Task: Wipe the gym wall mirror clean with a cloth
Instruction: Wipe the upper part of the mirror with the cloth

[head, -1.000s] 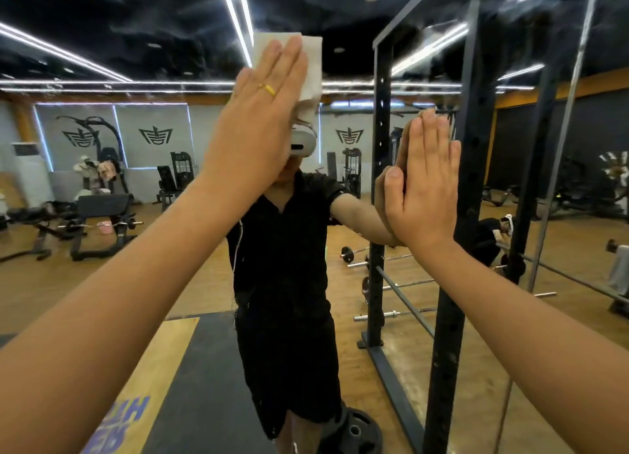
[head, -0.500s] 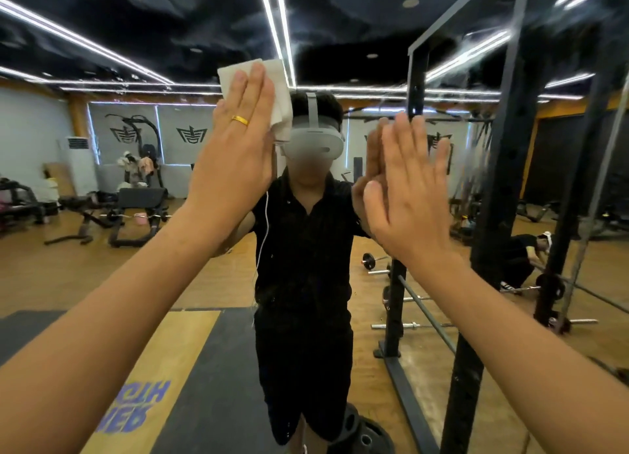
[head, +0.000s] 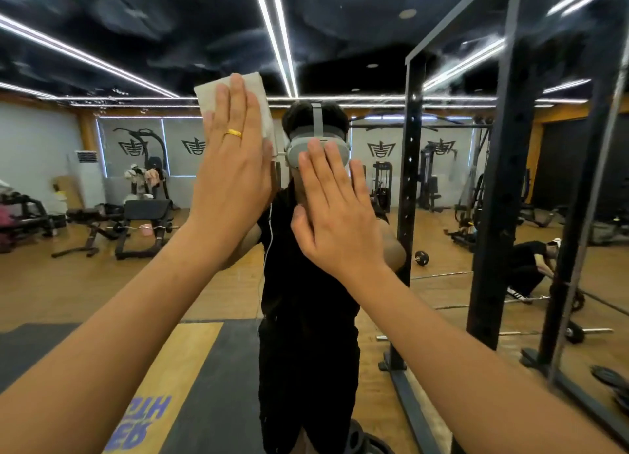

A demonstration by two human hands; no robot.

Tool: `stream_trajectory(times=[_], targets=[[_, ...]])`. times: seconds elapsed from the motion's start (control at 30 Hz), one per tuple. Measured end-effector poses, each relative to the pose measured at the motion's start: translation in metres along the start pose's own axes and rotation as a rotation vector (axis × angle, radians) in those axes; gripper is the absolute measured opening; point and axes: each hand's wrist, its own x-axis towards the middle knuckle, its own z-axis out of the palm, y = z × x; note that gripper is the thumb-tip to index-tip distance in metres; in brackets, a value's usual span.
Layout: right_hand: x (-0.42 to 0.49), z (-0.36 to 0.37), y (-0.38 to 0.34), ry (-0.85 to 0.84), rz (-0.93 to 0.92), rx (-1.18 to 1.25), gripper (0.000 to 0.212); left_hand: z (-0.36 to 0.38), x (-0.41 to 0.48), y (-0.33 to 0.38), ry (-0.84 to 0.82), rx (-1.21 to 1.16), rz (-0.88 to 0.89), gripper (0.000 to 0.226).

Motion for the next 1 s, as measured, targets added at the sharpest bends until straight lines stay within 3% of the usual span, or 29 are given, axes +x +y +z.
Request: stream_trajectory(times=[0.23,0.43,0.57,0.77,0.87,1.0], targets=[[0.001,-0.009,0.008,-0.021,-0.015,0.077,0.070,-0.005,0.017,-0.009,-0.046,-0.058,0.135,0.056],[-0.044,-0.044,0.064,0.068,0.217,0.063,0.067,-0.003,0.025,-0.011,-0.125,-0.070,0.332,0.057],[-0.062,-0.037,0.089,-0.005,0.233,-0.068,0.067,0.019,0.045,0.032,-0.191,-0.108,0.495,0.059],[-0.062,-0.034,0.089,0.024,0.229,-0.048,0.065,0.051,0.097,0.134,-0.299,0.021,0.772,0.079],[-0.063,-0.037,0.090,0.024,0.220,-0.051,0.065,0.052,0.118,0.159,-0.320,0.024,0.783,0.080],[-0.063,-0.035,0.092,0.041,0.211,-0.073,0.065,0.044,0.120,0.134,-0.258,0.014,0.686,0.080]])
